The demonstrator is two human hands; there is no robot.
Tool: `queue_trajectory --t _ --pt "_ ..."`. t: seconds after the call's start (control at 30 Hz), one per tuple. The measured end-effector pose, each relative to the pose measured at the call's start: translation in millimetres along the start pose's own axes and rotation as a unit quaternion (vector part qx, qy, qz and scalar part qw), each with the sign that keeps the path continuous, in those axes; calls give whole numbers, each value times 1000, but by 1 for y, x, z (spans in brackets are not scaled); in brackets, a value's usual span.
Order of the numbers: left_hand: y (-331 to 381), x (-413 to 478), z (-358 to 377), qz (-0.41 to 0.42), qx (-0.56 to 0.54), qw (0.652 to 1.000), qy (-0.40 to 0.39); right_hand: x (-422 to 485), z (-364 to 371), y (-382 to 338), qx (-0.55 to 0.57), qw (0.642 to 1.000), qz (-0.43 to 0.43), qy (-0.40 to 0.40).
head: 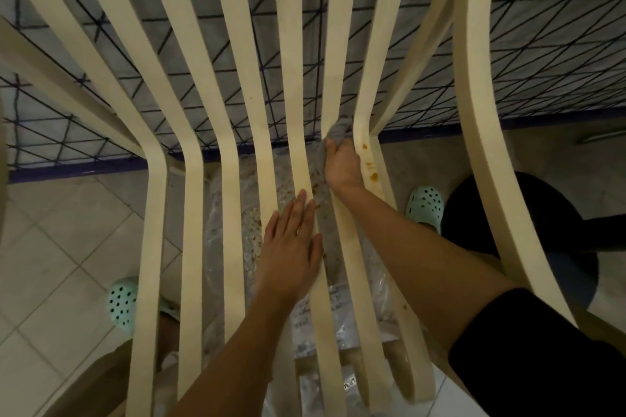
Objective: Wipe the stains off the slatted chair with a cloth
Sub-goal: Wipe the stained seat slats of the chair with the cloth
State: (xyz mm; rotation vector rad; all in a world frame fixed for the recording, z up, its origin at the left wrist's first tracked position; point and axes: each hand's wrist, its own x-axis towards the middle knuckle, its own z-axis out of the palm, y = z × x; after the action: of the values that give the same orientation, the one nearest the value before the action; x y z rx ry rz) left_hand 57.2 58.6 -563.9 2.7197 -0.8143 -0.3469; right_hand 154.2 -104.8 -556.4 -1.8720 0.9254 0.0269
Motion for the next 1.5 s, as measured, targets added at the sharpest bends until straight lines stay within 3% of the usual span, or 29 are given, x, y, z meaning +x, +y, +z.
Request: queue_trajectory --t 0.27,0.53,0.7,1.0,1.17,1.5 --pt "-1 0 0 -5 -3 1000 -1 2 3 7 -18 996 -80 17" --pt "-1 -2 -1 -3 -1 1000 6 -11 -8 6 59 998 -3 7" --pt "1 1 -4 2 17 1000 5 -57 -15 34 -10 1000 -27 -6" --pt "24 -51 2 -24 3 999 -39 -185 -45 90 5 1000 18 -19" --pt "21 -75 -5 -17 30 996 -78 -250 -61 123 -36 999 -1 -32" --pt "33 -110 -17 -31 25 988 -150 -299 -74 146 -48 998 4 -30"
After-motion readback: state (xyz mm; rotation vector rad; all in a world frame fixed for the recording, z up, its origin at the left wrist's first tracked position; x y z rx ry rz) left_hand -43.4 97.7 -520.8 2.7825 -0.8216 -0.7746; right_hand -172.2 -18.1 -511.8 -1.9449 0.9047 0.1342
